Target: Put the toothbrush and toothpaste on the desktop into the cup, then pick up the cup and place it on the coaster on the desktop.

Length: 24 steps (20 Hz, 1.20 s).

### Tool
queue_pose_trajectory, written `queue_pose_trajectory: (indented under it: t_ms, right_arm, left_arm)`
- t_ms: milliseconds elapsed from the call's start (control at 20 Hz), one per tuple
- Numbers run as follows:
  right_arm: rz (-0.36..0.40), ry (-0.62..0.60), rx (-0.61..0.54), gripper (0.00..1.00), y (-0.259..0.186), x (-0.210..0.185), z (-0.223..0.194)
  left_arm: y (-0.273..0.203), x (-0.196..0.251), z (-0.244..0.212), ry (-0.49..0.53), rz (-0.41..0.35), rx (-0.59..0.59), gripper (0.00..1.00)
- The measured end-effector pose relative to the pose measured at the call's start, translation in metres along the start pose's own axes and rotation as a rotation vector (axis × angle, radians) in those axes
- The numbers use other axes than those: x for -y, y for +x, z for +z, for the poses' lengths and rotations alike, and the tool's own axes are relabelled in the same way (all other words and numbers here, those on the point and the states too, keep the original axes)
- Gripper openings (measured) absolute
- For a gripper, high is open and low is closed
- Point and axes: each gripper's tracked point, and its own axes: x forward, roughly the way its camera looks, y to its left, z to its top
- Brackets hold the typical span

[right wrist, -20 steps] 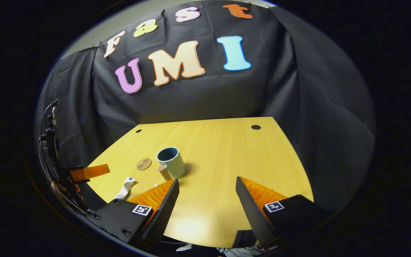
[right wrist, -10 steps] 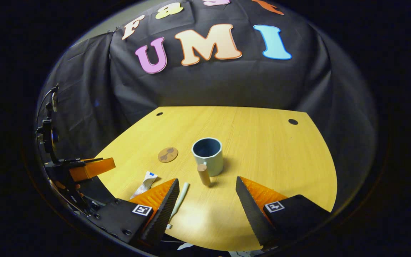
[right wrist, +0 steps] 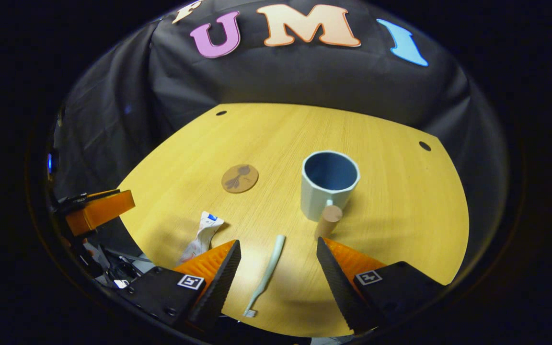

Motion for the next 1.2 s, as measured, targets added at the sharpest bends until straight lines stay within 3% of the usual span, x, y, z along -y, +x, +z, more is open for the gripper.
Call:
queue_pose_trajectory:
  t_ms: [200,350,450,600,850,900,950,1050,1200]
  right_arm:
    - [-0.054,-0.046,-0.150,0.96,0.030,0.000,-0.026]
    - [-0.078,-0.025,-0.207,0.81,0.043,-0.003,-0.030]
    - [-0.091,-0.002,-0.247,0.81,0.050,-0.003,-0.033]
    - [-0.100,0.029,-0.304,0.62,0.056,-0.003,-0.038]
    - [-0.131,0.073,-0.357,0.42,0.059,0.002,-0.041]
    - [-0.131,0.073,-0.366,0.30,0.060,0.002,-0.042]
    - [-0.131,0.069,-0.372,0.30,0.061,0.003,-0.040]
    - [-0.138,0.095,-0.383,0.18,0.059,0.002,-0.040]
    - [-0.124,0.113,-0.405,0.14,0.059,0.002,-0.041]
  left_arm:
    - [0.012,-0.019,0.001,0.016,0.006,-0.015,0.95]
    - [0.021,-0.027,0.001,0.028,-0.002,-0.028,0.95]
    - [0.027,-0.032,0.000,0.038,-0.003,-0.037,0.95]
    - [0.032,-0.032,-0.001,0.037,-0.015,-0.047,0.95]
    - [0.036,-0.033,-0.001,0.031,-0.018,-0.058,0.95]
    - [0.037,-0.033,-0.001,0.035,-0.020,-0.059,0.94]
    - [0.038,-0.032,-0.001,0.039,-0.023,-0.061,0.95]
    - [0.040,-0.028,0.000,0.043,-0.030,-0.064,0.95]
    - [0.041,-0.020,-0.001,0.039,-0.044,-0.071,0.95]
